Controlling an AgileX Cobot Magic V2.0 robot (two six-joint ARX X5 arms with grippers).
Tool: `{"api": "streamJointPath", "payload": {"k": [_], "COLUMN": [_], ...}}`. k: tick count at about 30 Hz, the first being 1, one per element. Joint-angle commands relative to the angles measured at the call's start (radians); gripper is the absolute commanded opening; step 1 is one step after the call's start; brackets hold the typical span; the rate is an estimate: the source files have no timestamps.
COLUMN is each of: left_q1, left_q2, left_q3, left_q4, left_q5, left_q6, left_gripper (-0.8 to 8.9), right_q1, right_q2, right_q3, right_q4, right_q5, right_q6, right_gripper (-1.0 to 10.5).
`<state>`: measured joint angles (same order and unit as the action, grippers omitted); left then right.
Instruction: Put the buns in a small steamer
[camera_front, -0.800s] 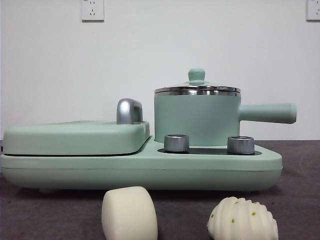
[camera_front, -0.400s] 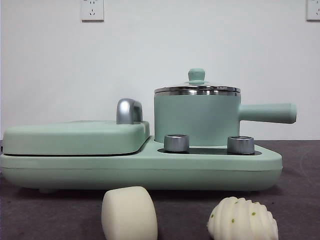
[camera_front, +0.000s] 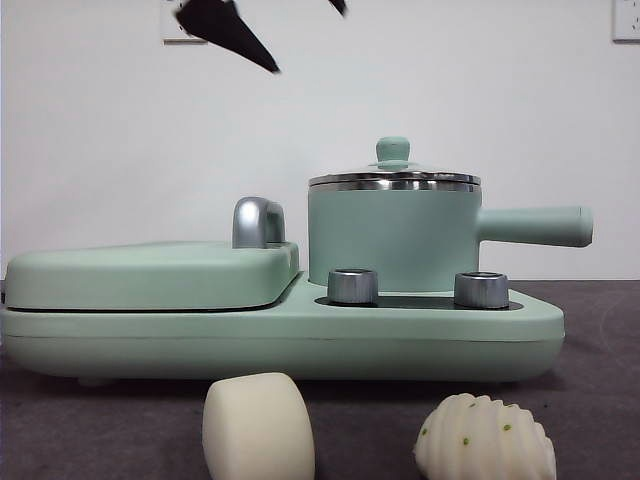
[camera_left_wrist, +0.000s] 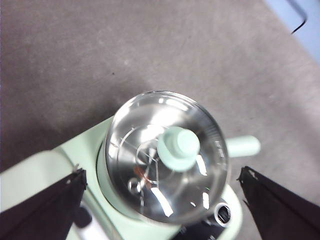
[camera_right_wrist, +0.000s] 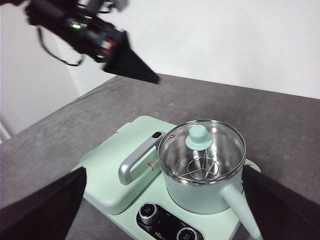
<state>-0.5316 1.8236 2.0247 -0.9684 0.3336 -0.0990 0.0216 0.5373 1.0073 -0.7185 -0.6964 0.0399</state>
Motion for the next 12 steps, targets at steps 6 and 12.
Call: {"api": "streamJointPath", "payload": {"k": [6,12], "left_q1": [-0.100,-0.167], "left_q2": [0.174,0.254], "left_q3": [0.163,0.163], "left_q4": [-0.003,0.019], "left_q5": [-0.093,-0.191], "left_q6": [0.087,0.109], "left_gripper": [4.98,4.98], "right_q1": [0.003,0.003], "right_q2": [0.004,0.004], "right_q3": [0.016,0.016], "right_q4": [0.007,0.007], "right_q5": [-0.003,-0.003], "right_q6": [0.000,0.001], "right_gripper": [5.0,5.0]}}
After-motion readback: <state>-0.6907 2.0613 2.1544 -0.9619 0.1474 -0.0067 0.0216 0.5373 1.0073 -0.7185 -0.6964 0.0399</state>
